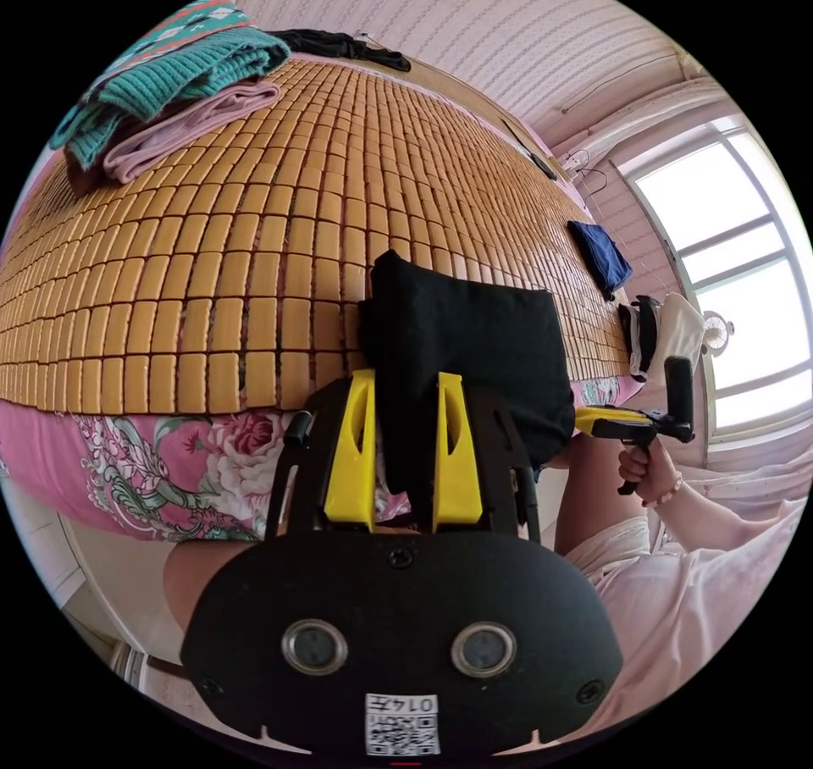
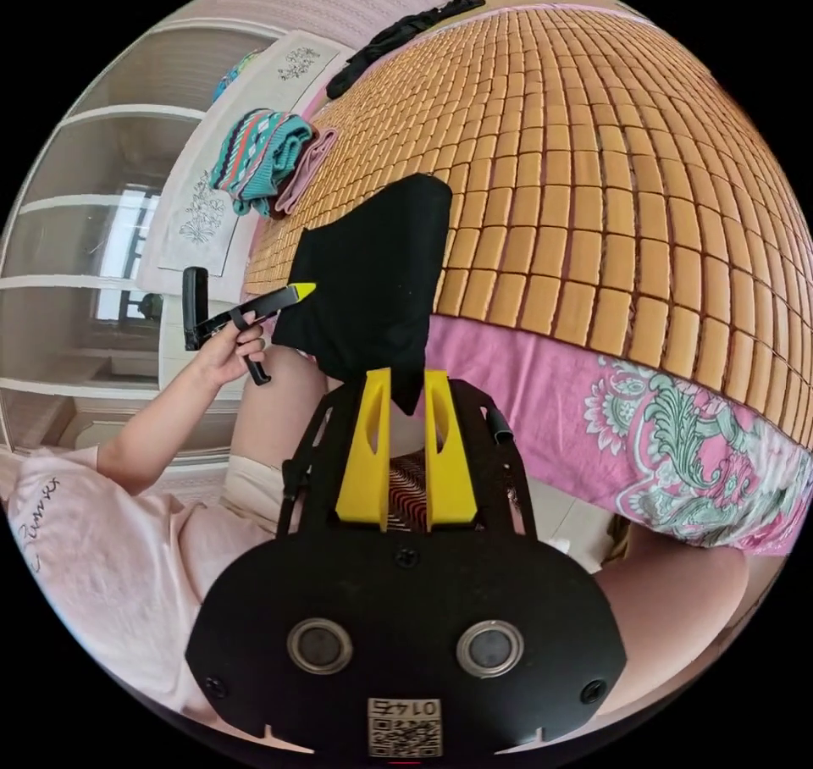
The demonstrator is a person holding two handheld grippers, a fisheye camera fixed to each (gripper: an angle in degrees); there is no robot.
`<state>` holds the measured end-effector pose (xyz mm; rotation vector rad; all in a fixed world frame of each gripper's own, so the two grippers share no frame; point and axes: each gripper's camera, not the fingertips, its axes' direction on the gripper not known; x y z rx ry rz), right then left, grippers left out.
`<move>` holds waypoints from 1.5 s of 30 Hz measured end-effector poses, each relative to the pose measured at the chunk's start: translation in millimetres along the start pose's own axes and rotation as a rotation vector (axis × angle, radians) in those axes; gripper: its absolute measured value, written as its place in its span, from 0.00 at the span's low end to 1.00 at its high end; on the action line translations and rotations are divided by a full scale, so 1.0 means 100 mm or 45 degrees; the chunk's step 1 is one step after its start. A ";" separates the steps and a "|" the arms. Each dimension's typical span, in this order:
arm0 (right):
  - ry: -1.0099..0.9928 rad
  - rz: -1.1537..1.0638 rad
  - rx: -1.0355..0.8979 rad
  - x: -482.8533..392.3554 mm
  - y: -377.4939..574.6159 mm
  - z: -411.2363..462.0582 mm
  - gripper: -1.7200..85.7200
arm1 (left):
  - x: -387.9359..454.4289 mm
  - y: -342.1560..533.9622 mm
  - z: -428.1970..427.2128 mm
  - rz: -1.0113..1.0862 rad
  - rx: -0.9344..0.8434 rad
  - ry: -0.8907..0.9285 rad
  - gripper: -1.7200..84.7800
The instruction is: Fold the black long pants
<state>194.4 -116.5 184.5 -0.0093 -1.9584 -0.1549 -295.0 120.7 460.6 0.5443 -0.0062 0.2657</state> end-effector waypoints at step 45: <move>0.962 -0.071 -0.033 -1.10 -1.69 -4.21 0.10 | 2.73 -1.60 0.99 0.225 0.337 0.598 0.14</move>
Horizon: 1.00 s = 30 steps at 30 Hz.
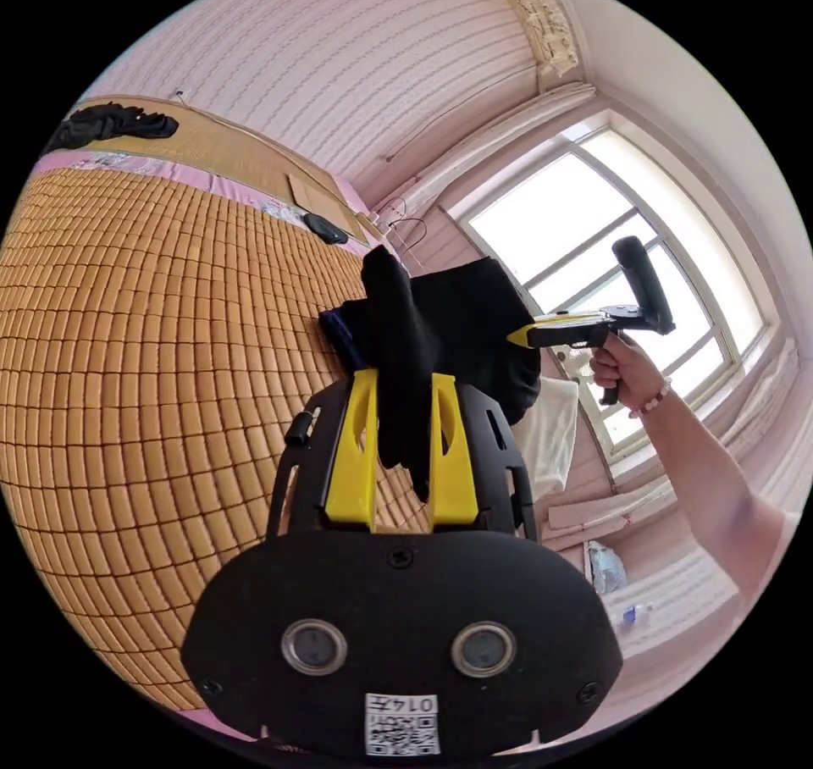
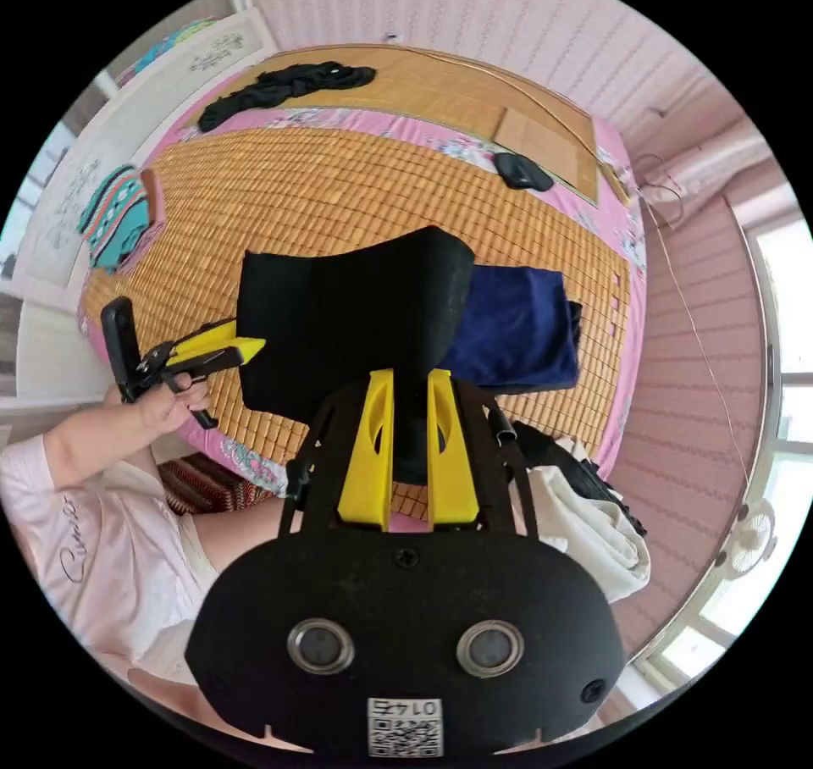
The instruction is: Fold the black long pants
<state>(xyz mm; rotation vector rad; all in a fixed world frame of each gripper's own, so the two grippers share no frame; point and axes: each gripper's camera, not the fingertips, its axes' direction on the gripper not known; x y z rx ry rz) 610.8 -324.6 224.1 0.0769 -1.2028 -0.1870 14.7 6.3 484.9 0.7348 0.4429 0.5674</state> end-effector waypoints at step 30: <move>-0.261 -0.718 0.222 -6.01 0.43 -0.04 0.15 | -1.50 2.70 -4.71 -0.208 0.524 -0.802 0.11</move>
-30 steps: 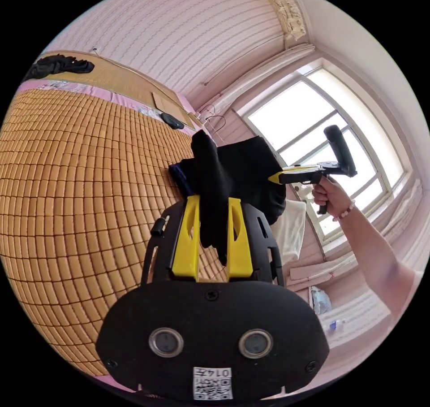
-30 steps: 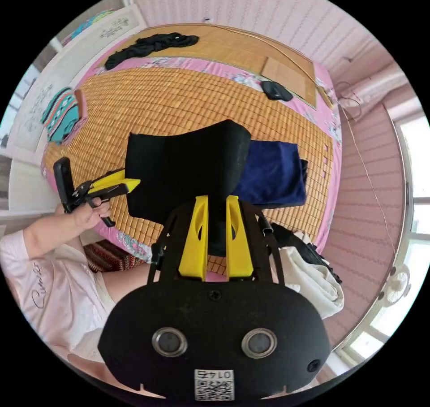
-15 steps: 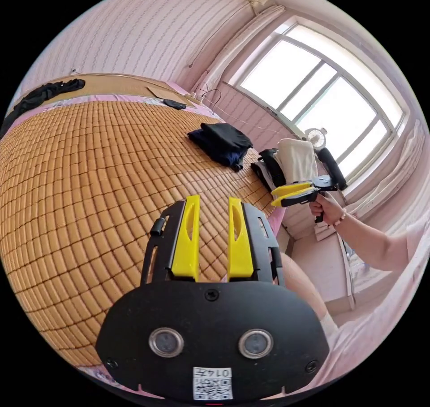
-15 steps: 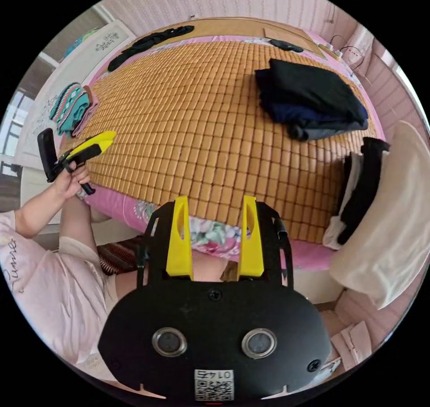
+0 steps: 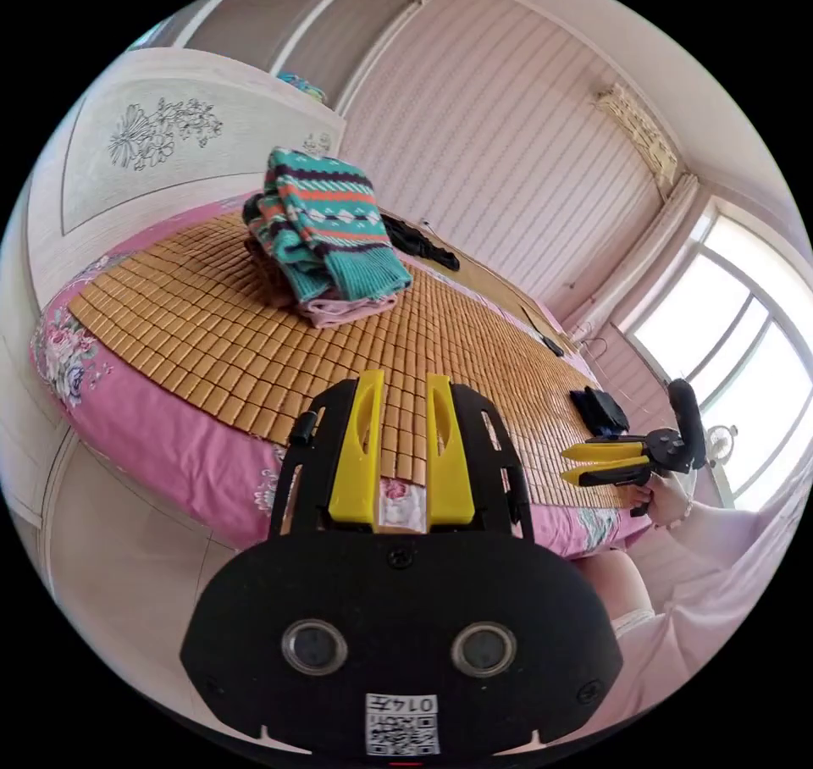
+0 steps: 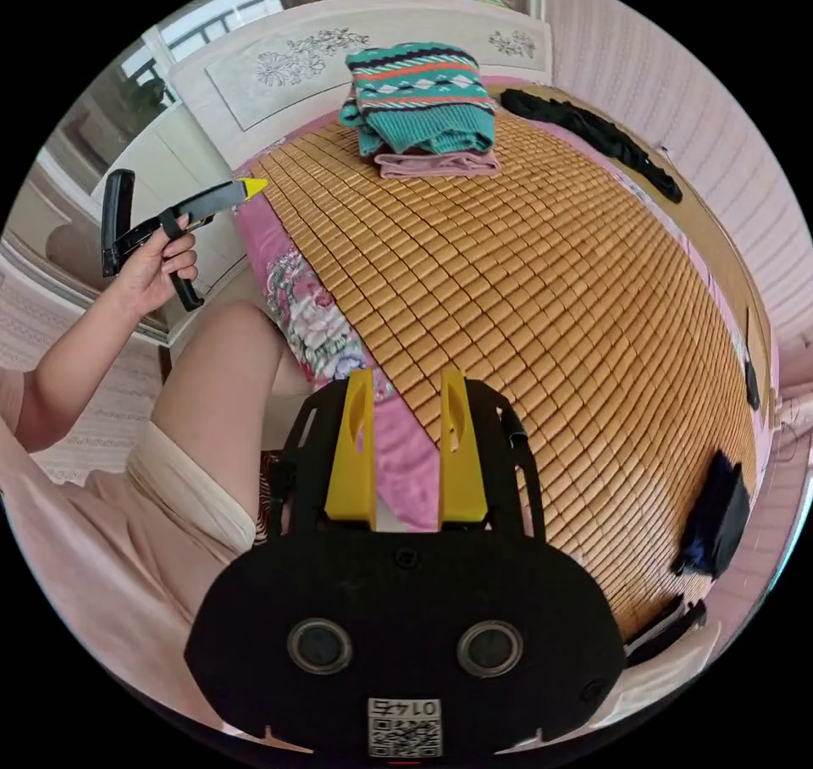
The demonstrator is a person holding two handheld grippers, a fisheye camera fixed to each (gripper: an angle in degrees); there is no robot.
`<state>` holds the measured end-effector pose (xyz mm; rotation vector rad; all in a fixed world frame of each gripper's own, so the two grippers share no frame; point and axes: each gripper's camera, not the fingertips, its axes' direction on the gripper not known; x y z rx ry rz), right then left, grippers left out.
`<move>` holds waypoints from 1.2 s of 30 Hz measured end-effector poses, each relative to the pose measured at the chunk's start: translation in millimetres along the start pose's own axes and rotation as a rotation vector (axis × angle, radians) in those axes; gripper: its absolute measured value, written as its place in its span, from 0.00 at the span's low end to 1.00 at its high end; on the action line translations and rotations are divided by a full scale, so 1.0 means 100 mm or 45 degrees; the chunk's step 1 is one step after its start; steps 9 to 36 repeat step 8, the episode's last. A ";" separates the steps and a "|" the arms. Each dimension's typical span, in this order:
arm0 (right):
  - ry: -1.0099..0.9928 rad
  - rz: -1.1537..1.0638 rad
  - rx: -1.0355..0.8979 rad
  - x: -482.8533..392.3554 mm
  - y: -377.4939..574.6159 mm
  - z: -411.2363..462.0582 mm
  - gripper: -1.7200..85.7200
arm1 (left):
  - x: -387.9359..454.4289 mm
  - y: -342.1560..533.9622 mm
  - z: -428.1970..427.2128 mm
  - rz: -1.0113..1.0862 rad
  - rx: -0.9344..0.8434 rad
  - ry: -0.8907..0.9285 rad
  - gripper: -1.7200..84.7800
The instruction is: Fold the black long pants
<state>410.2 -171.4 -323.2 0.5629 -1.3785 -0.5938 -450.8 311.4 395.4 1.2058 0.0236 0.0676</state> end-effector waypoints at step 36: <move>0.179 -0.240 -0.023 -0.85 -2.00 0.10 0.15 | -0.56 -0.28 0.21 -0.101 0.005 -0.073 0.11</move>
